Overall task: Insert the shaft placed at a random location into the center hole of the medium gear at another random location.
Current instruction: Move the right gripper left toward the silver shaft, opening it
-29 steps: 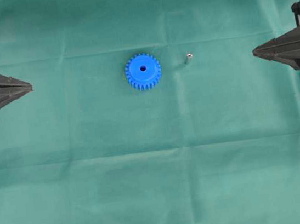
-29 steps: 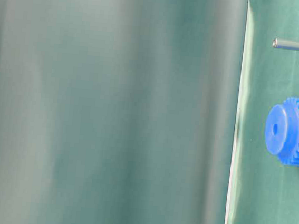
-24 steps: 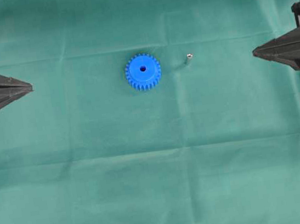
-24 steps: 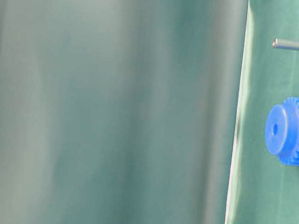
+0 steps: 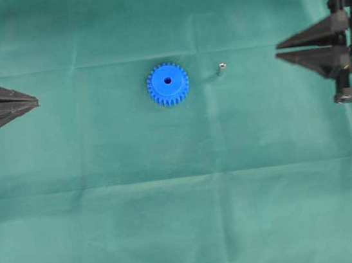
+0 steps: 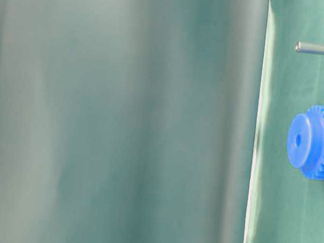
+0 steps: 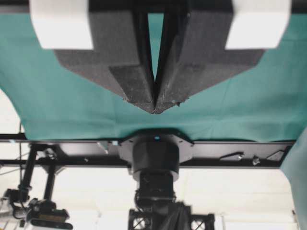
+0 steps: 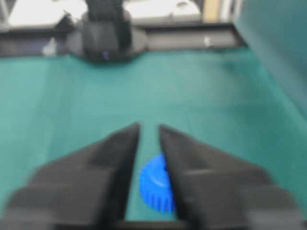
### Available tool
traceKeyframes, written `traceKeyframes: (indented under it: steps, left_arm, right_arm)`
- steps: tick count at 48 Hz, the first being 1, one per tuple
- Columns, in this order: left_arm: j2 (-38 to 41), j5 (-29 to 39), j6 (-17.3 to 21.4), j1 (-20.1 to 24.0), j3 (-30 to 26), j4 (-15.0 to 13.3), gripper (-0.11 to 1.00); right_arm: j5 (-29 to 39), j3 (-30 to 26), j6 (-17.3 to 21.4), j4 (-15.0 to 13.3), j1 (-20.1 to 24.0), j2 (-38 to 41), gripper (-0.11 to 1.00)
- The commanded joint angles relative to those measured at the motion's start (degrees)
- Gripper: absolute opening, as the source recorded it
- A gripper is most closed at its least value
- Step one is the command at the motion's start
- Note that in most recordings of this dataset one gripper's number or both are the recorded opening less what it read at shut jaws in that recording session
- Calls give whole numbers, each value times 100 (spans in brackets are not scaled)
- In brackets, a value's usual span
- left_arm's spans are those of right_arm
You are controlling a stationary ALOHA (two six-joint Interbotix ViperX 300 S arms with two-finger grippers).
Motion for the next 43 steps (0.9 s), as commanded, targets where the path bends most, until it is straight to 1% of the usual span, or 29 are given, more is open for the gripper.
traceKeyframes:
  steps: [1, 5, 8, 9, 11, 13, 15, 26, 37, 43]
  left_arm:
    - [44, -35, -9, 18, -141, 18, 0]
    - [44, -44, -9, 9, -141, 18, 0]
    - [44, -44, -9, 9, -141, 18, 0]
    - [44, -44, -9, 9, -141, 18, 0]
    - [44, -53, -9, 18, -141, 18, 0]
    - [44, -53, -9, 9, -141, 18, 0]
    - [44, -53, -9, 9, -141, 18, 0]
    - [44, -44, -9, 9, -141, 18, 0]
    - [53, -35, 0, 18, -132, 18, 0]
    - [44, -35, 0, 18, -132, 18, 0]
  right_arm:
    - [-167, -44, 35, -9, -141, 325, 47]
    - [-343, -44, 9, -18, -237, 765, 72]
    - [-527, -35, -18, -18, -290, 1090, 88]
    - [-598, -44, -26, -18, -299, 1195, 91]
    - [-747, -44, -35, -18, -334, 1424, 92]
    - [-888, -44, -35, -18, -369, 1635, 88]
    - [-1028, -53, -35, -9, -413, 1854, 86]
    - [-1661, -97, -35, 9, -615, 3006, 87]
    - [-2109, -176, -35, 141, -659, 3797, 87]
    - [-2276, -272, -35, 158, -677, 4122, 87]
